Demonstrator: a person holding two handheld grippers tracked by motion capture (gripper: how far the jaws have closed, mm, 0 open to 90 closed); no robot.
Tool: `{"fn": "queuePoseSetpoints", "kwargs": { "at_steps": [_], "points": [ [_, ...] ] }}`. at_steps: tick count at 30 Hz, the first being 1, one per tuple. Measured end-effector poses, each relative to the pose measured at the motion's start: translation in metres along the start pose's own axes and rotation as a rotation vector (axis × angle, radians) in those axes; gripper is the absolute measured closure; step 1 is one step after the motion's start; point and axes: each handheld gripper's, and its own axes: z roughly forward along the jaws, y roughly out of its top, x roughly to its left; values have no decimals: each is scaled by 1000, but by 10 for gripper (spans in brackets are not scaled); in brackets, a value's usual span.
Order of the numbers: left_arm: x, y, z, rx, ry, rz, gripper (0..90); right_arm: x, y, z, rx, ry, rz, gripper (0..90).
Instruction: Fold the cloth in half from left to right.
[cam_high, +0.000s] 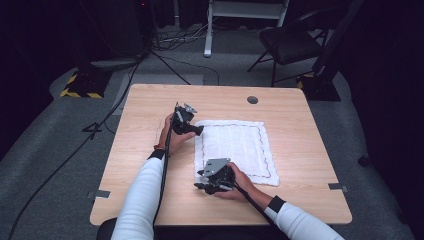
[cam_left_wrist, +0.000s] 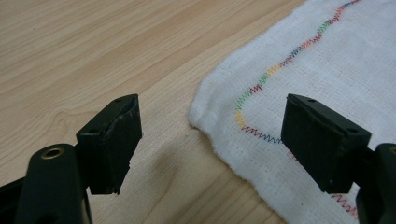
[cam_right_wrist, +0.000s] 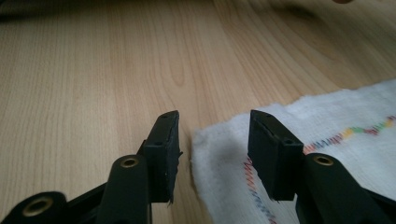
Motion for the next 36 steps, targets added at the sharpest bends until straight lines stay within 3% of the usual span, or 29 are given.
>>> {"fn": "queuePoseSetpoints", "kwargs": {
  "at_steps": [4,9,13,25,28,34,36],
  "points": [
    [4,-2,4,-2,10,-24,199,2,1,6,0,-11,0,558],
    [7,-5,9,-1,19,-61,201,0,0,6,1,-73,19,758],
    [9,-5,15,13,30,-85,203,0,0,6,8,-93,19,835],
    [9,0,23,12,41,-118,164,3,-1,3,24,-92,16,864],
    [13,-2,23,-11,66,-168,171,4,-1,2,28,-91,9,865],
    [12,-1,24,0,72,-135,169,6,0,2,29,-91,-5,865],
    [11,-1,22,-10,35,-104,245,6,0,2,29,-88,-5,866]
  ]
}}
